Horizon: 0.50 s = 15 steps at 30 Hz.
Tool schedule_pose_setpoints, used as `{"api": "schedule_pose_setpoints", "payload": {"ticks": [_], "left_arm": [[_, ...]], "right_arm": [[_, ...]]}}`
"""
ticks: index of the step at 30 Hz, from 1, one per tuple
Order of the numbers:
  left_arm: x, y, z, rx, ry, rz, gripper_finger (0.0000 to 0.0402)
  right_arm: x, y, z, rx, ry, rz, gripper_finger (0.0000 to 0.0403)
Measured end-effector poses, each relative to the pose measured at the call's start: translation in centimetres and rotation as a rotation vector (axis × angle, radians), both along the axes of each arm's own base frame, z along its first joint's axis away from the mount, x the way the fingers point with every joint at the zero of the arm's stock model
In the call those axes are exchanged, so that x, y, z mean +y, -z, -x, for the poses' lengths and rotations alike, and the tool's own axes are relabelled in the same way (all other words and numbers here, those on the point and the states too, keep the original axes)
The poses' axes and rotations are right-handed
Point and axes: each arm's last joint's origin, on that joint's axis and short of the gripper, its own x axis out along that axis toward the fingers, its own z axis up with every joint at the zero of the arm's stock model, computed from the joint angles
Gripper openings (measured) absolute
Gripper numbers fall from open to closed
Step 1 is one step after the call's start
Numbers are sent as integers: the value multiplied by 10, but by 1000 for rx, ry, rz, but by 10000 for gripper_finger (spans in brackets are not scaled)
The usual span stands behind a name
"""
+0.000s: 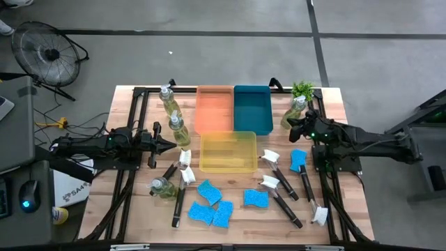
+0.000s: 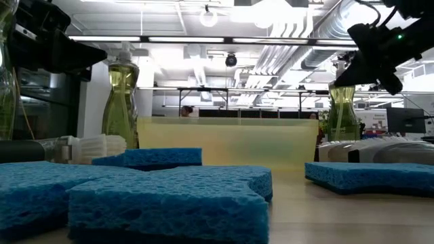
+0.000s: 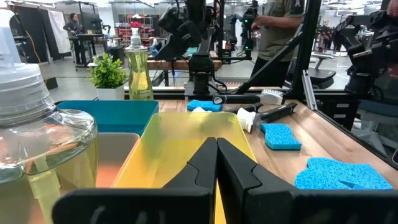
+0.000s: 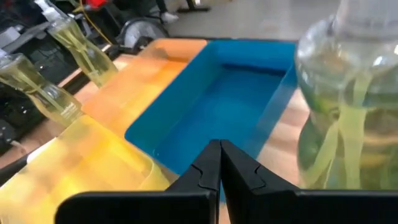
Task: Pick & Place Kitchen Sink Supplies
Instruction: Put the dish soap into the orange bin
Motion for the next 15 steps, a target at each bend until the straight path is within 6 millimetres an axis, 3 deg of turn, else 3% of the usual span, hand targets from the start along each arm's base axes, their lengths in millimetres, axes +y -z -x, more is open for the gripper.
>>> {"api": "schedule_pose_setpoints", "payload": {"ticks": [8,15], "left_arm": [[0,0,0,0,0,0,1],[0,0,0,0,0,0,1]], "right_arm": [[1,4,-7,27,-35,-120,0],[-3,-29,-4,176,26,-127,0]]}}
